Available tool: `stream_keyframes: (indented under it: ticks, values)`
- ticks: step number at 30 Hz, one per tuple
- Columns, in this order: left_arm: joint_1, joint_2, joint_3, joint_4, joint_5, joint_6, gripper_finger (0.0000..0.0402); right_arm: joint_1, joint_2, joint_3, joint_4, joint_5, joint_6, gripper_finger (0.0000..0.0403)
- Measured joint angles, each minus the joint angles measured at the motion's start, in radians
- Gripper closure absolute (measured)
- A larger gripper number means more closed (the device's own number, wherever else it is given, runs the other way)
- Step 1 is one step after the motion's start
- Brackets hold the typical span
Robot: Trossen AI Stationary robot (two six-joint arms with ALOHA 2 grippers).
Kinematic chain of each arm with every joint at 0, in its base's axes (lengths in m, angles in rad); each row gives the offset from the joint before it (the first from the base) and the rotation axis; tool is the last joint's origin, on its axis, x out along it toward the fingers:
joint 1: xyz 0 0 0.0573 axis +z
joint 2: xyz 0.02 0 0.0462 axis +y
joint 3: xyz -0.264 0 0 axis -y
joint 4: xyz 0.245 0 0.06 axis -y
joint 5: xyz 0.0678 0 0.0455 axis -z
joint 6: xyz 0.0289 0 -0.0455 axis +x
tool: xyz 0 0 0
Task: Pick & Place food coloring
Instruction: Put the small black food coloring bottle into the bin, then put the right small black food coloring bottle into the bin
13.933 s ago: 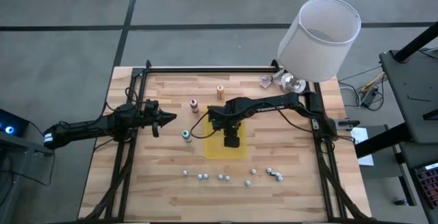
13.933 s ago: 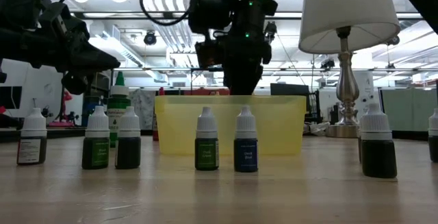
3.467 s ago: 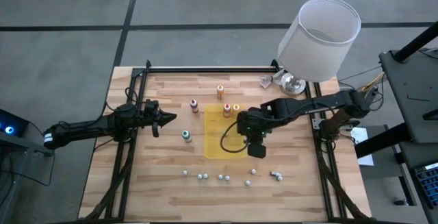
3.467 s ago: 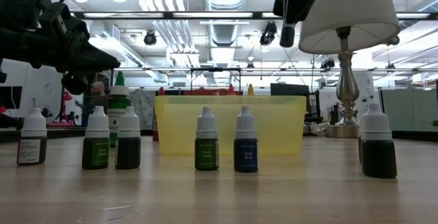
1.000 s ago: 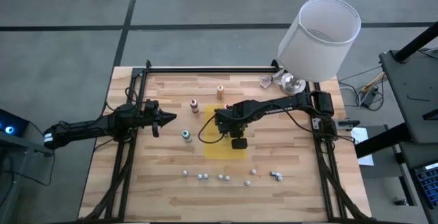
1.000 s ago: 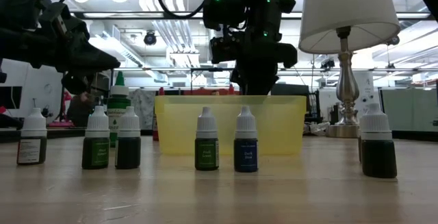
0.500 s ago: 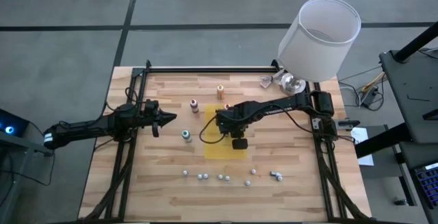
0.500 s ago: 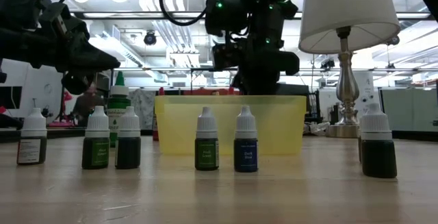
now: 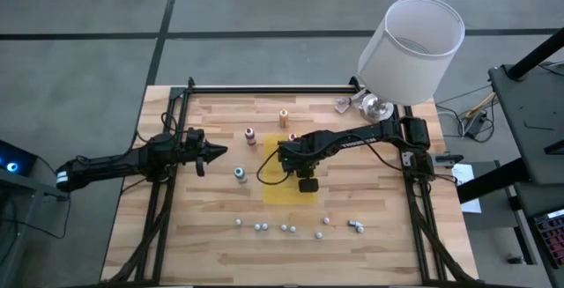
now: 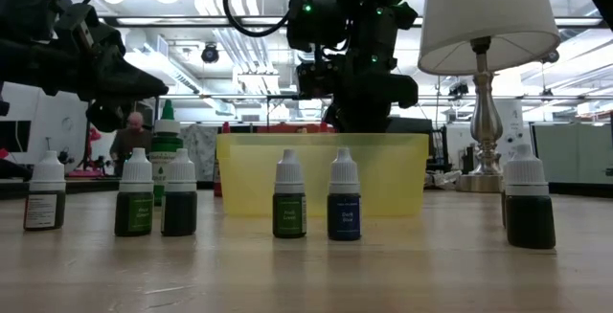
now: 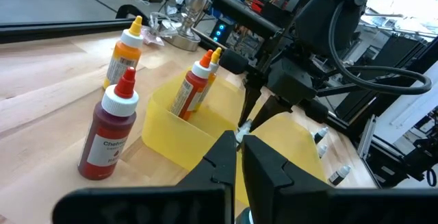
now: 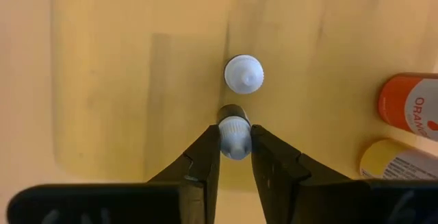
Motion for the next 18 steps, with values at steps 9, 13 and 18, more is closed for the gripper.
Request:
stream_keyframes:
  ticks: [9, 13, 18]
  values:
    - [0.0, 0.0, 0.0, 0.0, 0.0, 0.0, 0.0401, 0.0, 0.0, 0.0, 0.003, 0.0, 0.0, 0.0299]
    - [0.0, 0.0, 0.0, 0.0, 0.0, 0.0, 0.0401, 0.0, 0.0, 0.0, 0.002, 0.0, 0.0, 0.0293]
    - [0.0, 0.0, 0.0, 0.0, 0.0, 0.0, 0.0401, 0.0, -0.002, 0.0, 0.0, 0.001, 0.0, 0.0286]
